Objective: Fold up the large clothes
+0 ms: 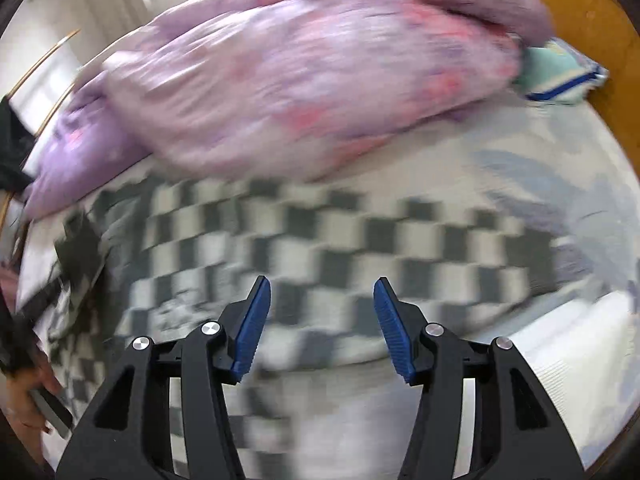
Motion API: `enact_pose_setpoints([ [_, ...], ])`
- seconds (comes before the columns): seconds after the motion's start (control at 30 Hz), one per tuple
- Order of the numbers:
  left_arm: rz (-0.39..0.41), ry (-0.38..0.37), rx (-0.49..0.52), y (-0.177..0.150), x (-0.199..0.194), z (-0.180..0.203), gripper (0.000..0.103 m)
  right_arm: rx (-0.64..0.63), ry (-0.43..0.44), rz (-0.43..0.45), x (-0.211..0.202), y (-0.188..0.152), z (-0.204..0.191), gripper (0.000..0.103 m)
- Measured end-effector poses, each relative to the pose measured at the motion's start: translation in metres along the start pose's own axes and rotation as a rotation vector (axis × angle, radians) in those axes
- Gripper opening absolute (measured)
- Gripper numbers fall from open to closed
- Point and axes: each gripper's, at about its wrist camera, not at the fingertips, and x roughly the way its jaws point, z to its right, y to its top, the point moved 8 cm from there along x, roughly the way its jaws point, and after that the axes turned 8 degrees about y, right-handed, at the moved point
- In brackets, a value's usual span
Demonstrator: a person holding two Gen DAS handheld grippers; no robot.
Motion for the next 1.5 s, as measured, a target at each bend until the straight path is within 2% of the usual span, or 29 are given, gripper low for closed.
enact_pose_setpoints([
  [0.07,-0.049,0.031,0.004,-0.026,0.021,0.013,0.010,0.074,-0.016,0.006,-0.008,0.012,0.042,0.055],
  [0.17,-0.092,0.063,0.004,-0.043,0.034,0.016,0.010,0.237,-0.045,-0.009,-0.013,0.019,0.106,0.057],
  [0.27,-0.105,0.092,0.020,-0.047,0.041,0.025,0.012,0.400,-0.045,-0.050,-0.006,0.020,0.159,0.057],
  [0.37,-0.123,0.108,0.025,-0.047,0.048,0.032,0.021,0.455,-0.074,-0.098,0.001,0.017,0.192,0.059],
  [0.4,-0.132,0.099,0.016,-0.047,0.049,0.035,0.030,0.491,-0.054,-0.147,0.011,0.014,0.198,0.059],
  [0.43,-0.144,0.092,0.006,-0.048,0.050,0.038,0.034,0.526,-0.065,-0.189,0.018,0.010,0.207,0.059],
  [0.47,-0.152,0.067,-0.008,-0.048,0.051,0.044,0.043,0.554,-0.096,-0.194,0.019,0.007,0.217,0.059],
  [0.5,-0.159,0.043,-0.017,-0.049,0.051,0.050,0.057,0.578,-0.125,-0.203,0.021,0.004,0.226,0.059],
  [0.53,-0.163,0.047,-0.008,-0.049,0.050,0.056,0.060,0.596,-0.158,-0.249,0.027,-0.003,0.234,0.059],
  [0.63,-0.170,0.032,0.018,-0.053,0.047,0.074,0.064,0.599,-0.202,-0.334,0.046,-0.015,0.248,0.059],
  [0.7,-0.194,0.027,0.015,-0.061,0.048,0.085,0.065,0.617,-0.216,-0.359,0.056,-0.019,0.254,0.059],
  [0.87,-0.259,0.007,0.023,-0.086,0.059,0.109,0.065,0.708,-0.191,-0.413,0.081,-0.031,0.270,0.059],
  [0.97,-0.244,0.022,0.057,-0.093,0.061,0.118,0.076,0.742,-0.176,-0.419,0.092,-0.038,0.276,0.063],
  [1.0,-0.247,0.036,0.077,-0.095,0.063,0.121,0.077,0.744,-0.168,-0.417,0.095,-0.039,0.277,0.063],
  [1.07,-0.241,0.064,0.130,-0.098,0.066,0.127,0.079,0.744,-0.159,-0.390,0.097,-0.038,0.279,0.065],
  [1.13,-0.236,0.061,0.126,-0.099,0.066,0.129,0.081,0.733,-0.158,-0.338,0.095,-0.035,0.281,0.055],
  [1.17,-0.238,0.053,0.116,-0.098,0.064,0.129,0.081,0.723,-0.153,-0.295,0.092,-0.033,0.281,0.042],
  [1.2,-0.243,0.037,0.095,-0.097,0.062,0.128,0.081,0.714,-0.151,-0.265,0.087,-0.030,0.277,0.022],
  [1.27,-0.242,-0.019,0.051,-0.092,0.056,0.122,0.081,0.696,-0.155,-0.181,0.074,-0.025,0.274,0.008],
  [1.37,-0.255,-0.089,-0.014,-0.090,0.043,0.112,0.082,0.623,-0.146,-0.045,0.047,-0.007,0.259,0.007],
  [1.5,-0.267,-0.141,-0.111,-0.087,0.020,0.082,0.082,0.378,-0.160,0.124,-0.003,0.026,0.199,0.007],
])
